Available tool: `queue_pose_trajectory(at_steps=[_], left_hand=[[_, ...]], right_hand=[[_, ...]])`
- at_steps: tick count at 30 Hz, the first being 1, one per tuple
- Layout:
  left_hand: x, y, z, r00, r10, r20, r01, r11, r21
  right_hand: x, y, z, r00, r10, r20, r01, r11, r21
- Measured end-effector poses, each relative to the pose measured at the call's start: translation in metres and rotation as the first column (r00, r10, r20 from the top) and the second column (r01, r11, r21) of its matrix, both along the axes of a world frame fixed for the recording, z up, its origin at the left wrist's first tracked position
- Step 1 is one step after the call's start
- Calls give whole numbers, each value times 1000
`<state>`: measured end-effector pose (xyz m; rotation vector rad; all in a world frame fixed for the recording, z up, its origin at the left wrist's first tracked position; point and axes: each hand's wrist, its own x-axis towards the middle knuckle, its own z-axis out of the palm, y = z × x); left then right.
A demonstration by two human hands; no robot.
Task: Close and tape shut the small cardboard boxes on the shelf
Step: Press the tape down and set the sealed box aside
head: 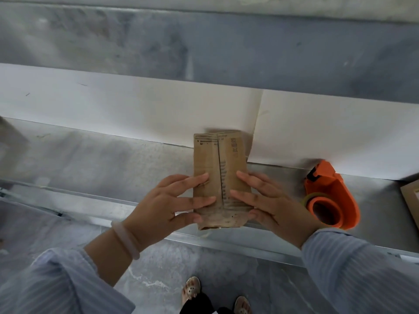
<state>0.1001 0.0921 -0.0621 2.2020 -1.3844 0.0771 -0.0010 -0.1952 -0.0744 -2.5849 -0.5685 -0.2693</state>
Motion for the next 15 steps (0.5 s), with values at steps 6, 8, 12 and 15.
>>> queue_pose_trajectory(at_steps=[6, 8, 12, 15], left_hand=[[-10, 2, -14, 997, 27, 75, -28, 1000, 1], [-24, -4, -22, 996, 86, -15, -86, 995, -51], [-38, -12, -23, 974, 120, -195, -147, 980, -133], [-49, -20, -18, 895, 170, -412, -293, 922, -255]], right_hand=[[-6, 0, -3, 1000, -16, -25, 17, 1000, 2], [-16, 14, -9, 993, -89, -75, 98, 988, 117], [-25, 37, -10, 966, -144, -213, 216, 903, 371], [-31, 56, -6, 898, -189, -398, 399, 732, 552]])
